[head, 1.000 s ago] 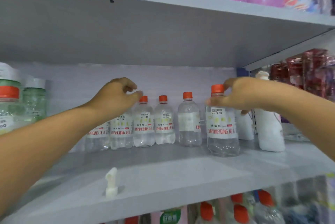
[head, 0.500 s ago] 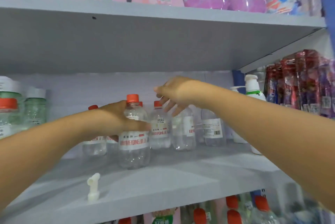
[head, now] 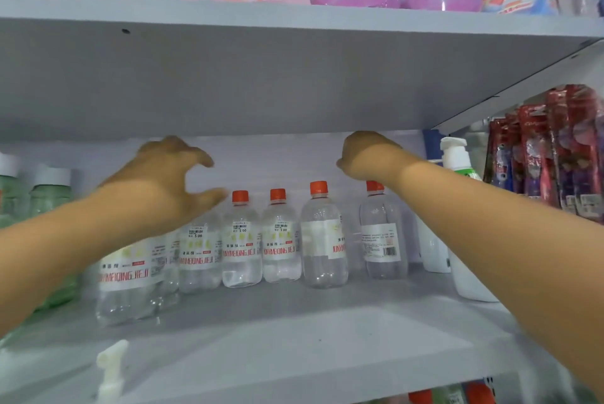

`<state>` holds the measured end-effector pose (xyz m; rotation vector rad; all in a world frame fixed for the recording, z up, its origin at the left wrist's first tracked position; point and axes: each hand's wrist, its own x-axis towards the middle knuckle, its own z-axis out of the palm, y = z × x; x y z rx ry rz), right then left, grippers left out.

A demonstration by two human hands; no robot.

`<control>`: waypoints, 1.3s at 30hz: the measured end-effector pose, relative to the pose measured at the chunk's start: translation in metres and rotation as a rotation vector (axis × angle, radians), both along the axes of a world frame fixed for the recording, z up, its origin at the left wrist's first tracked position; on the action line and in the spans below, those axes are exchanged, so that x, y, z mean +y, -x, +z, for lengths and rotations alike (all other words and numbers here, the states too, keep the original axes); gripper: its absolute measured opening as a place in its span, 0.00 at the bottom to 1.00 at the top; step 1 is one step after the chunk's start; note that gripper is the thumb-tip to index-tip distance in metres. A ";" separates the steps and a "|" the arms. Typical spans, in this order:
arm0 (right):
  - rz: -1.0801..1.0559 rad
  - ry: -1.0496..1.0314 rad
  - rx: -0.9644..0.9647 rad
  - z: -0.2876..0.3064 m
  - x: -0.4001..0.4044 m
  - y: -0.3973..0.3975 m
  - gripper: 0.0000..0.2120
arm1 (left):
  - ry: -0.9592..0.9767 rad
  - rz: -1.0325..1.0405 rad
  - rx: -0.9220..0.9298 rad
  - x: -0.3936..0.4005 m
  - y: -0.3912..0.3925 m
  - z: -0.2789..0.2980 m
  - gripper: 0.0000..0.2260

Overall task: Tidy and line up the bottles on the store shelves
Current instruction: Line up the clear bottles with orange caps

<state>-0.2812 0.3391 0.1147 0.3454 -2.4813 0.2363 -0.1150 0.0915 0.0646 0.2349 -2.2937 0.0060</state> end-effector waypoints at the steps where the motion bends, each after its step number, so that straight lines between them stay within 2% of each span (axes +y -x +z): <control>1: -0.028 -0.014 0.002 -0.001 0.004 -0.001 0.08 | -0.006 -0.062 -0.042 0.018 0.007 0.007 0.25; 3: -0.091 -0.085 -0.067 -0.007 0.009 -0.003 0.14 | -0.045 -0.182 -0.154 0.055 0.029 0.018 0.20; 6: -0.158 -0.211 -0.214 -0.021 0.008 -0.006 0.26 | -0.055 -0.272 -0.321 0.095 0.078 0.022 0.24; 11: -0.084 -0.070 -0.359 -0.033 0.009 -0.013 0.26 | -0.050 -0.257 -0.499 0.115 0.145 0.012 0.34; 17: -0.012 -0.001 -0.374 -0.040 0.005 0.009 0.17 | 0.096 -0.275 -0.550 0.103 0.166 0.023 0.37; 23: 0.026 0.060 -0.347 -0.042 0.006 0.015 0.17 | 0.215 -0.238 -0.524 0.091 0.179 0.020 0.40; 25: 0.047 0.113 -0.332 -0.046 0.007 0.021 0.20 | 0.246 -0.214 -0.529 0.091 0.181 0.022 0.40; 27: 0.046 0.159 -0.315 -0.050 0.007 0.026 0.32 | 0.227 -0.214 -0.528 0.093 0.183 0.024 0.38; 29: 0.039 0.176 -0.299 -0.054 0.006 0.030 0.38 | 0.207 -0.230 -0.494 0.094 0.184 0.024 0.33; 34: 0.073 0.272 -0.332 -0.056 0.003 0.042 0.27 | 0.220 -0.220 -0.467 0.095 0.186 0.026 0.31; 37: 0.119 0.337 -0.405 -0.058 0.002 0.046 0.27 | 0.231 -0.221 -0.464 0.096 0.185 0.024 0.32; 39: 0.168 0.408 -0.459 -0.058 0.003 0.044 0.20 | 0.227 -0.241 -0.445 0.096 0.187 0.022 0.33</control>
